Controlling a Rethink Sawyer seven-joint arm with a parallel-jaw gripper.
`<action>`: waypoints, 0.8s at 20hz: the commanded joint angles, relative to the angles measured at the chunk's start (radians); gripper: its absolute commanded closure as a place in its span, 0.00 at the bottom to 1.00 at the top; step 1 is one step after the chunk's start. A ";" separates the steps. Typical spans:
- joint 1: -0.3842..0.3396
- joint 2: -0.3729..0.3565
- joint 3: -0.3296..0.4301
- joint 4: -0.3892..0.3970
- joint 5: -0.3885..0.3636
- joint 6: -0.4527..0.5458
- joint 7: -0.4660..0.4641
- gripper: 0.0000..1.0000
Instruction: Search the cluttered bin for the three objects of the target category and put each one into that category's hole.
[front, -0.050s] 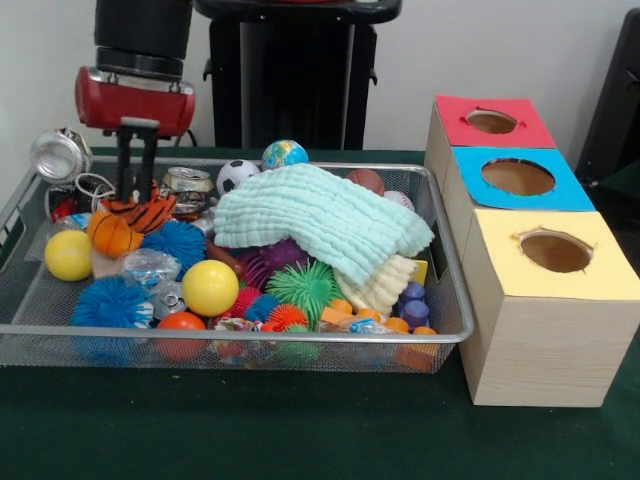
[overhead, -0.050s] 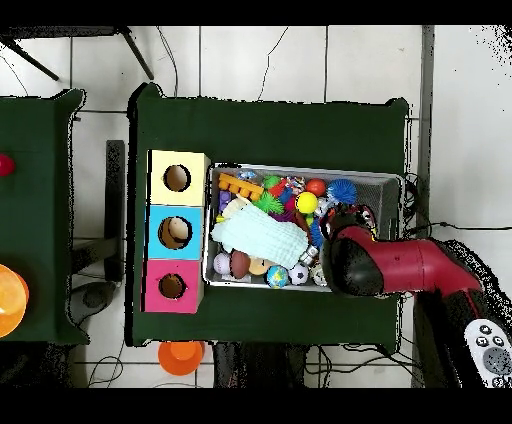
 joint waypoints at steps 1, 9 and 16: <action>0.007 -0.041 0.126 0.164 0.069 -0.046 0.117 1.00; 0.068 -0.070 0.099 0.200 0.123 -0.048 0.164 1.00; 0.113 -0.112 0.105 0.237 0.213 -0.011 0.179 1.00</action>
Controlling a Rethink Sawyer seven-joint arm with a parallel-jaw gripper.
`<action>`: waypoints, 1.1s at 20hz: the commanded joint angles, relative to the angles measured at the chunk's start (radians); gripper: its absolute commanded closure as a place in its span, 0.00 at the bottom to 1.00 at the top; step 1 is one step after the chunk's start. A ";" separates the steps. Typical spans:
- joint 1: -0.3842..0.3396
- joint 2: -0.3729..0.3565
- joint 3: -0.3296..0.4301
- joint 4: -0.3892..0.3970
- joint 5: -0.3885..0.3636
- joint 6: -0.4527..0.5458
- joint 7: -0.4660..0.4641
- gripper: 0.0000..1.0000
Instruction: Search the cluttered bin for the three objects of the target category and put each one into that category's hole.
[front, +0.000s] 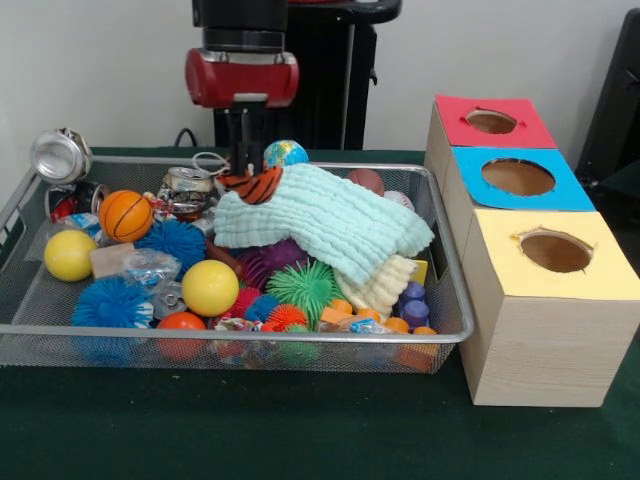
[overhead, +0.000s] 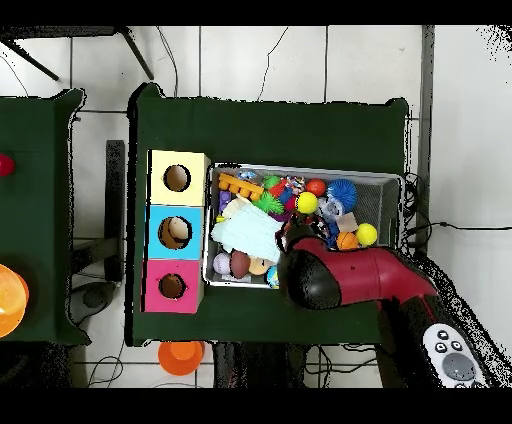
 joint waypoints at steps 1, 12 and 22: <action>0.047 -0.053 0.072 0.103 0.106 -0.003 0.181 1.00; 0.113 -0.116 0.054 0.145 0.230 0.103 0.149 1.00; 0.207 -0.107 0.048 0.195 0.383 0.110 0.210 1.00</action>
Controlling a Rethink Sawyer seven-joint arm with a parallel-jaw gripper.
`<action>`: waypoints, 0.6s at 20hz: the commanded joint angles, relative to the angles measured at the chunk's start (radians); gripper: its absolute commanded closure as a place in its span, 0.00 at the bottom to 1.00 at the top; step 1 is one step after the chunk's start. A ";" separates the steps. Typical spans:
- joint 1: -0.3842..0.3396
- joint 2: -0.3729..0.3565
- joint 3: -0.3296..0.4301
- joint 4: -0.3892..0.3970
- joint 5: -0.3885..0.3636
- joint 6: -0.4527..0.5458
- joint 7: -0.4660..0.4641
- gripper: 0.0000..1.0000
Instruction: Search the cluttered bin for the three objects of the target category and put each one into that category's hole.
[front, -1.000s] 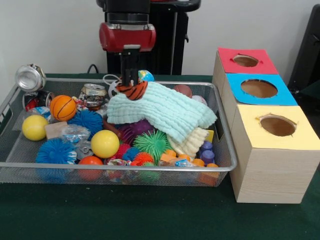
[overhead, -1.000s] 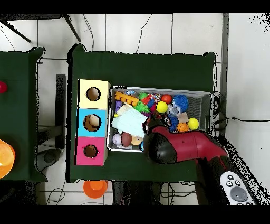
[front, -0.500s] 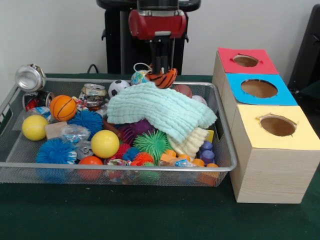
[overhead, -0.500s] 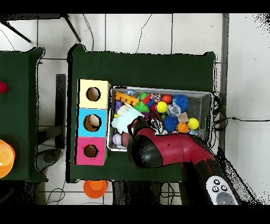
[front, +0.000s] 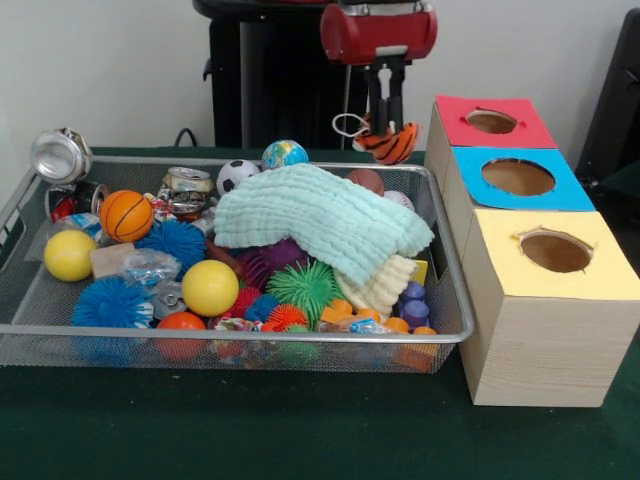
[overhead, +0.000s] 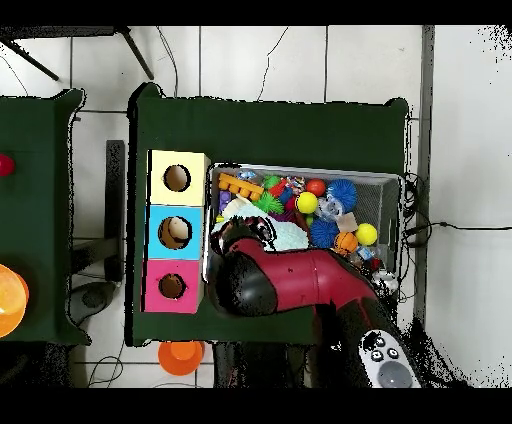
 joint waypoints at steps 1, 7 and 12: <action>0.058 -0.004 0.024 0.110 0.121 0.094 0.222 1.00; 0.109 -0.023 0.001 0.123 0.178 0.127 0.210 1.00; 0.119 -0.052 0.032 0.168 0.250 0.182 0.189 1.00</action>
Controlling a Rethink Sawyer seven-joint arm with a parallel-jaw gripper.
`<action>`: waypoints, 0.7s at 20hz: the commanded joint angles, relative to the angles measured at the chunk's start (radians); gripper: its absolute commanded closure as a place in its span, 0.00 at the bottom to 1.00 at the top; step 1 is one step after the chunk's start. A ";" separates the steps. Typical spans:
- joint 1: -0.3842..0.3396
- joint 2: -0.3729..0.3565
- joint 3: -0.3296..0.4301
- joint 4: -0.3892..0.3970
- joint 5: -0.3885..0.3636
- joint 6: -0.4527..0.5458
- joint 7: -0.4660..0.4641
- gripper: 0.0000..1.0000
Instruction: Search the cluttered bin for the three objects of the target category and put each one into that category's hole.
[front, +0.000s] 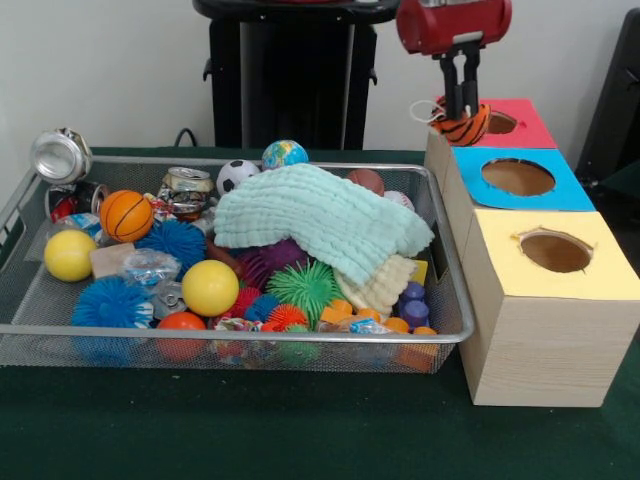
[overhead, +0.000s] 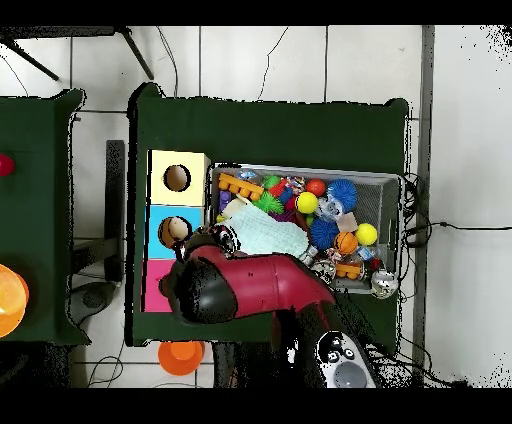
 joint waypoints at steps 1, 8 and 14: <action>0.019 -0.039 0.033 0.121 0.116 0.171 0.187 1.00; 0.075 -0.054 -0.005 0.139 0.157 0.193 0.196 1.00; 0.113 -0.058 -0.029 0.166 0.168 0.162 0.218 1.00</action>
